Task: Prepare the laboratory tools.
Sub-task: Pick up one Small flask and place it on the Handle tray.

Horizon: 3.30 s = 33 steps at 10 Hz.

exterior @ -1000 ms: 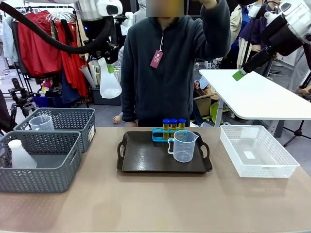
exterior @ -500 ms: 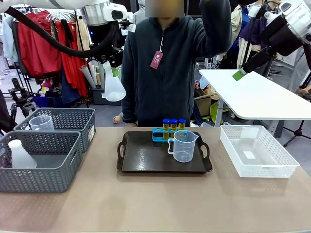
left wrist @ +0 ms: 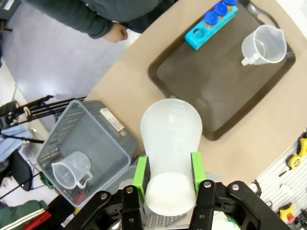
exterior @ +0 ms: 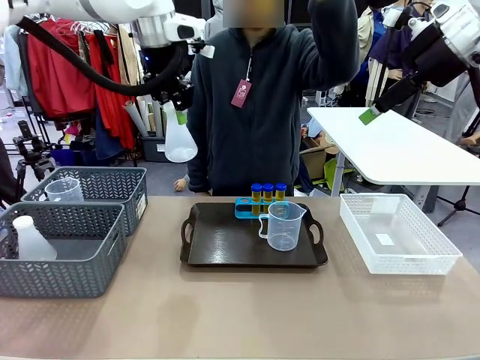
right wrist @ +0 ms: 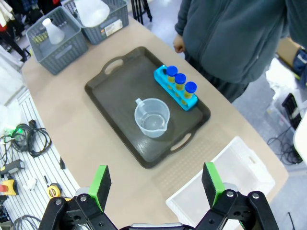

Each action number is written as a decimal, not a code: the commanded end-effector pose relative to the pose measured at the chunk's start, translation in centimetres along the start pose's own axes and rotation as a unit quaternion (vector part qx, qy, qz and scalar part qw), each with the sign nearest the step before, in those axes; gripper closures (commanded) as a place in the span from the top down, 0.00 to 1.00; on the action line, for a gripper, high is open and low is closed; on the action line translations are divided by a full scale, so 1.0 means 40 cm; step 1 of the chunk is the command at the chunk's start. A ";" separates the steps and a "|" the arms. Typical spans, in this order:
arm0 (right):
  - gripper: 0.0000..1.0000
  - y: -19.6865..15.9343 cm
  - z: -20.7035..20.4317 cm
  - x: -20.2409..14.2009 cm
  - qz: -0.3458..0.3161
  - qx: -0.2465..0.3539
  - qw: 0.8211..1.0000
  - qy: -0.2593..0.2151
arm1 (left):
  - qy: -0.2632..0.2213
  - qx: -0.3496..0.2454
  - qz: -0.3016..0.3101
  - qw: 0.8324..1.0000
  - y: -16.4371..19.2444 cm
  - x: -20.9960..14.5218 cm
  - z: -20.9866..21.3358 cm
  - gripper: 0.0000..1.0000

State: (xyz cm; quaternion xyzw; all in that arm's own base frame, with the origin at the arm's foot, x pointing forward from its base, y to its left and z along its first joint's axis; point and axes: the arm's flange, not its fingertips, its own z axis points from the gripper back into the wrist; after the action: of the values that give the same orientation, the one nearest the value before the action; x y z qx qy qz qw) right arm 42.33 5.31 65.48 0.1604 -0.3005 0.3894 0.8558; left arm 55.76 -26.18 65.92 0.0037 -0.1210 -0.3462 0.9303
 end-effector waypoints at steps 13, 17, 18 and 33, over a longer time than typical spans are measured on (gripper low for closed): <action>1.00 -0.004 0.002 0.002 0.005 0.005 1.000 -0.007 | 0.063 -0.104 -0.078 0.990 -0.096 0.102 -0.291 0.00; 1.00 -0.004 0.002 0.002 0.005 0.005 1.000 -0.007 | 0.065 -0.089 -0.069 0.991 -0.104 0.094 -0.310 0.00; 1.00 -0.004 0.002 0.002 0.005 0.005 1.000 -0.007 | 0.065 -0.089 -0.069 0.991 -0.104 0.094 -0.310 0.00; 1.00 -0.004 0.002 0.002 0.005 0.005 1.000 -0.007 | 0.085 -0.064 -0.087 0.991 -0.114 0.121 -0.387 0.00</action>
State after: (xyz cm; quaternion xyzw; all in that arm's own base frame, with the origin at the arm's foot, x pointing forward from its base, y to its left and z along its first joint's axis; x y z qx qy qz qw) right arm 42.32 5.32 65.47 0.1604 -0.3004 0.3895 0.8558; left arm 59.19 -32.85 51.71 -0.0313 -0.0123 -0.4196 0.9071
